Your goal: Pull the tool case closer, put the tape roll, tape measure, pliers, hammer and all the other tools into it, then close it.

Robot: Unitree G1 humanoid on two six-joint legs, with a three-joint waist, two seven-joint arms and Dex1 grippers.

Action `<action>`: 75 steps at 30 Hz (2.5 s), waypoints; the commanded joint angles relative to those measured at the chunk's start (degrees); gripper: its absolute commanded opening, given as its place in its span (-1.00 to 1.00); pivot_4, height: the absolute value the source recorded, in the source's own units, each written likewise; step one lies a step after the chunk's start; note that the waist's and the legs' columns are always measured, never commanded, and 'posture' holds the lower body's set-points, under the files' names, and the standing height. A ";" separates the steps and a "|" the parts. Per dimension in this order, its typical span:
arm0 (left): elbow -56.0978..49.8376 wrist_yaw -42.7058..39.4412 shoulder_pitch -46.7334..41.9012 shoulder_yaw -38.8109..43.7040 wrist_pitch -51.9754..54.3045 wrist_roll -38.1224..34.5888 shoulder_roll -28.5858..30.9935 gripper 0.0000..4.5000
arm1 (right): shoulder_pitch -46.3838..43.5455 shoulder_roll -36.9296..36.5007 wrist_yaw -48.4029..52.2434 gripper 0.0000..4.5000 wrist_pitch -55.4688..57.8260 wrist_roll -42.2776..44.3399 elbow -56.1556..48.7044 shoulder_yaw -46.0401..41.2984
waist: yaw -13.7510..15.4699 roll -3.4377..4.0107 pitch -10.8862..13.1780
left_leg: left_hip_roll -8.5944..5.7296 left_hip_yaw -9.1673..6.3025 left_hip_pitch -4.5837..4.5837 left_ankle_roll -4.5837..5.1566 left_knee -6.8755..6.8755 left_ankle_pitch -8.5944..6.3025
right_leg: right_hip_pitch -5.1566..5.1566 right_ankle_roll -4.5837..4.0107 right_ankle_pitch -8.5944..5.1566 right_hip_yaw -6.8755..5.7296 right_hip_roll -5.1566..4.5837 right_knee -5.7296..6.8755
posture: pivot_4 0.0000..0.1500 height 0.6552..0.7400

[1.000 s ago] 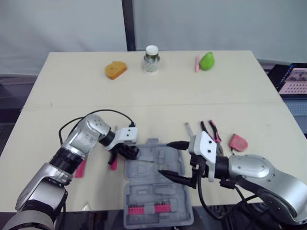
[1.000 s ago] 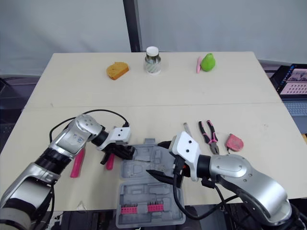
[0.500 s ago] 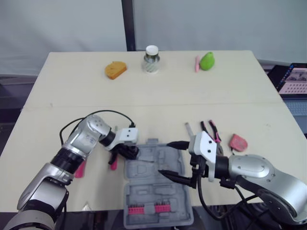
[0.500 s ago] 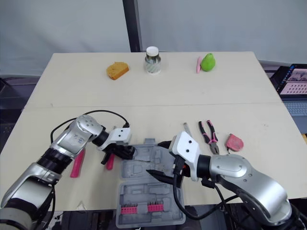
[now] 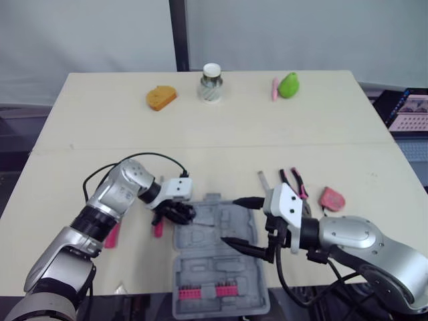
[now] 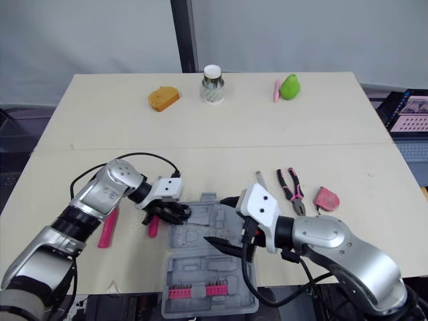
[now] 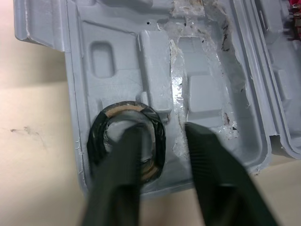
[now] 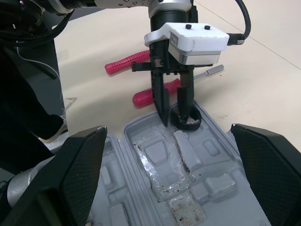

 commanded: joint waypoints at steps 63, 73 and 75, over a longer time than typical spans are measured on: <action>1.79 20.69 21.02 16.70 -25.10 -6.96 -4.03 -0.34 | -0.73 -2.79 3.03 1.00 -2.79 2.88 0.82 -3.48 | 0.01 -0.04 -0.03 | 0.00 -0.06 0.04 0.01 0.05 0.00 | 0.06 0.00 0.00 -0.01 -0.01 0.06 | 1.00 1.00; 5.48 21.22 20.80 15.10 -28.84 -5.02 -3.15 -0.34 | -0.19 -3.35 3.57 1.00 -3.23 2.68 0.85 -4.04 | 0.00 -0.05 -0.08 | 0.01 -0.05 0.15 0.01 0.03 0.00 | 0.14 0.00 0.00 -0.01 -0.01 0.06 | 1.00 1.00; 3.93 20.15 20.55 16.70 -23.74 -8.61 -3.49 -0.34 | 0.07 -3.40 3.70 1.00 -3.53 2.62 1.14 -4.43 | -0.02 -0.05 -0.08 | 0.01 -0.04 0.16 0.01 0.03 0.00 | 0.15 0.00 0.00 -0.01 -0.01 0.06 | 1.00 1.00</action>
